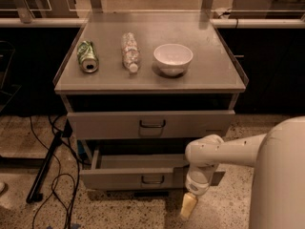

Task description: Close middle drawer

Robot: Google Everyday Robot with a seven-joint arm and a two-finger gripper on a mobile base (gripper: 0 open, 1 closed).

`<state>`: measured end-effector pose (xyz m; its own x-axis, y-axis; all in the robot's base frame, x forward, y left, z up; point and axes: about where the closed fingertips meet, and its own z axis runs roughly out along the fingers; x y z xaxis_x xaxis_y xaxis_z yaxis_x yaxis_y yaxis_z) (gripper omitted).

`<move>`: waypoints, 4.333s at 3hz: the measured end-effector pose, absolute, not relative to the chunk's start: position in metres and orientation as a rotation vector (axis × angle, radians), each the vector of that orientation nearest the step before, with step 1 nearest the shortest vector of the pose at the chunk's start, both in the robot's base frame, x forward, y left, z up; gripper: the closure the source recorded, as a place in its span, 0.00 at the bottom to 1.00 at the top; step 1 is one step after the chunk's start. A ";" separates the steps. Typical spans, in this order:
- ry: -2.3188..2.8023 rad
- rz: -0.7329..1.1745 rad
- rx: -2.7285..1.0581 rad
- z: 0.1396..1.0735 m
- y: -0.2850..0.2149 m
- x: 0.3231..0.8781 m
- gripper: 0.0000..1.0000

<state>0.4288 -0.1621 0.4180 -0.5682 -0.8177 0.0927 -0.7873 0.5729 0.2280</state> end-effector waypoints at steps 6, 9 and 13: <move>-2.655 -0.202 1.340 0.377 -0.154 0.461 1.00; -2.795 -0.075 1.329 0.402 -0.155 0.504 1.00; -2.830 -0.040 1.320 0.410 -0.152 0.517 0.35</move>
Offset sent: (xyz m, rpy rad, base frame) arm 0.0000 0.0000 0.0000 0.0000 0.0001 0.0000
